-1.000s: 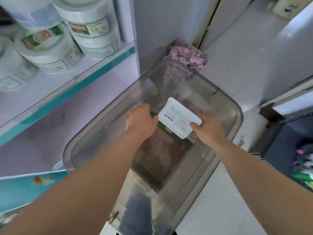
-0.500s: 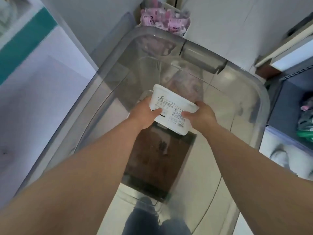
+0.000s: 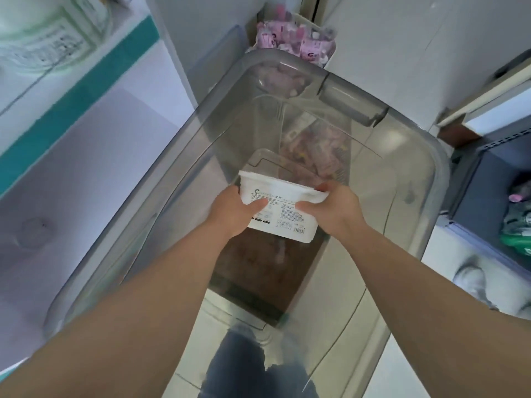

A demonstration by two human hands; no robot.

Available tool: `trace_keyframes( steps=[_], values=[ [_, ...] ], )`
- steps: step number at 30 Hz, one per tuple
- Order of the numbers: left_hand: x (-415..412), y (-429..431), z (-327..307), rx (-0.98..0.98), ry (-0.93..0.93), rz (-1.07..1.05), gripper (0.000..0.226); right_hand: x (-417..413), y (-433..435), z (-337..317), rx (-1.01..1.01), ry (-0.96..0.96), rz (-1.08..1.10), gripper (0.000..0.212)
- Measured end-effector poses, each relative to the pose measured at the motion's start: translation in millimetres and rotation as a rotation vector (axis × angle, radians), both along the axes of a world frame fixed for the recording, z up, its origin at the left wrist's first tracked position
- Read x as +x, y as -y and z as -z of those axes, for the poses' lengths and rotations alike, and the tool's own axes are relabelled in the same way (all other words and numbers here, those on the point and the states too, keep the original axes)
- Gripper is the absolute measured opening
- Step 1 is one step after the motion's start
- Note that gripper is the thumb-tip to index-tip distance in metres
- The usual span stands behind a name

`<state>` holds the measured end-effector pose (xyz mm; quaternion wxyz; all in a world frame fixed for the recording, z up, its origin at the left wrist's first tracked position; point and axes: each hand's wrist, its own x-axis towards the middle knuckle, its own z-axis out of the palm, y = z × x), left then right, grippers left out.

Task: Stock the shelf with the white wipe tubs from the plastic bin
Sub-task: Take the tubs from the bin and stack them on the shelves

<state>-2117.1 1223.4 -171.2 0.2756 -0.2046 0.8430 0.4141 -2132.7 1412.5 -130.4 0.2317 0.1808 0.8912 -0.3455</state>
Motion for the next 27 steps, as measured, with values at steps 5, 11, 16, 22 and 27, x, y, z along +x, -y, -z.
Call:
trace_keyframes(
  steps=[5,11,16,22,27],
  values=[
    [48,4,-68,0.039,-0.120,-0.261,0.060,21,5,-53,-0.082,-0.101,-0.062,0.035],
    [130,17,-161,0.093,-0.281,-0.501,0.055,63,19,-145,-0.126,-0.210,-0.289,0.027],
    [217,34,-236,0.146,-0.449,-0.663,0.051,117,46,-220,-0.192,-0.302,-0.466,0.029],
    [320,66,-300,0.149,-0.596,-0.831,0.025,185,96,-283,-0.311,-0.340,-0.697,0.029],
    [410,103,-330,0.147,-0.700,-1.021,0.027,252,162,-318,-0.387,-0.383,-0.883,0.029]
  ],
)
